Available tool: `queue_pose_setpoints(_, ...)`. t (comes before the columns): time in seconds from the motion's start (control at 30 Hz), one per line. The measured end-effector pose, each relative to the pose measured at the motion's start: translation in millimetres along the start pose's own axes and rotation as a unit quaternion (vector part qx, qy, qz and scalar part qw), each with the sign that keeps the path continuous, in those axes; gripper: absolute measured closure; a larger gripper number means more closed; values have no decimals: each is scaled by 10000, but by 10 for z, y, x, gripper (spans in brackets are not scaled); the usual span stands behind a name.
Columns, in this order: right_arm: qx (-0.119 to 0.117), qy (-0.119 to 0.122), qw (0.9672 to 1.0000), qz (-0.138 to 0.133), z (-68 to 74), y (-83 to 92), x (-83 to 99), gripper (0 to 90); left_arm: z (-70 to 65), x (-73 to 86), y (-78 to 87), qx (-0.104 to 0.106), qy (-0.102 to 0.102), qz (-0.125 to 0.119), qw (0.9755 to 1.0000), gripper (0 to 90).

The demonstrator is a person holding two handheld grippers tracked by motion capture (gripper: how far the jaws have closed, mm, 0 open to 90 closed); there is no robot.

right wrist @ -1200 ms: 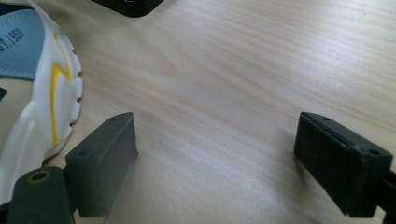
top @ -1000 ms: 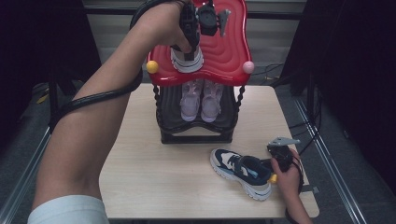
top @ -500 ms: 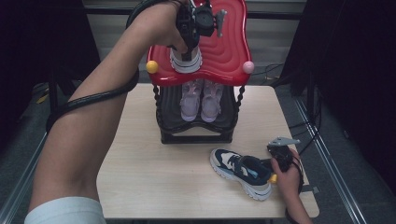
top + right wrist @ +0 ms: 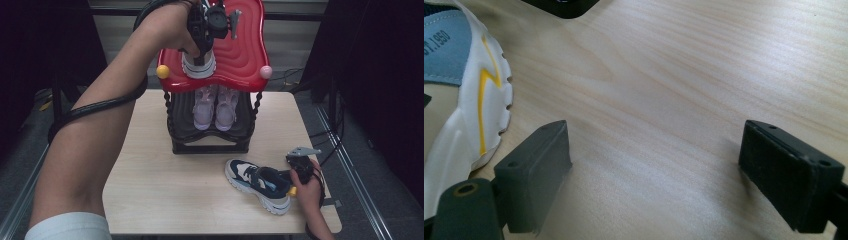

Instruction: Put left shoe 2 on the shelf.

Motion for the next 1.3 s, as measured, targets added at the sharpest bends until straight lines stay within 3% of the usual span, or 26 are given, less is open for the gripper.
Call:
queue_pose_setpoints(0.57, 3, 7, 10000, 2, -2, 0, 0, 126, 43, 33, 63, 78, 580, -229, 9980, 443)
queue_pose_setpoints(0.8, 1, 8, 10000, 1, -2, 0, 0, 126, 46, 89, 165, 70, 764, -154, 9969, 405)
queue_pose_setpoints(1.07, 4, 5, 10000, 1, -2, 0, 0, 125, 17, 173, 315, 144, 1185, -281, 9925, 363)
queue_pose_setpoints(1.3, 0, 5, 10000, 2, -2, 0, 0, 125, -56, 269, 324, 299, 1418, -311, 9890, 315)
Point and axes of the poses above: each handheld gripper's, and its own axes: y roughly backward along the jaws, x roughly out of its underside, z roughly to its left, the point moved 9 cm from there along -y, roughly forward along the jaws, and after that the axes turned 10 degrees about -y, right-handed, at the moved point
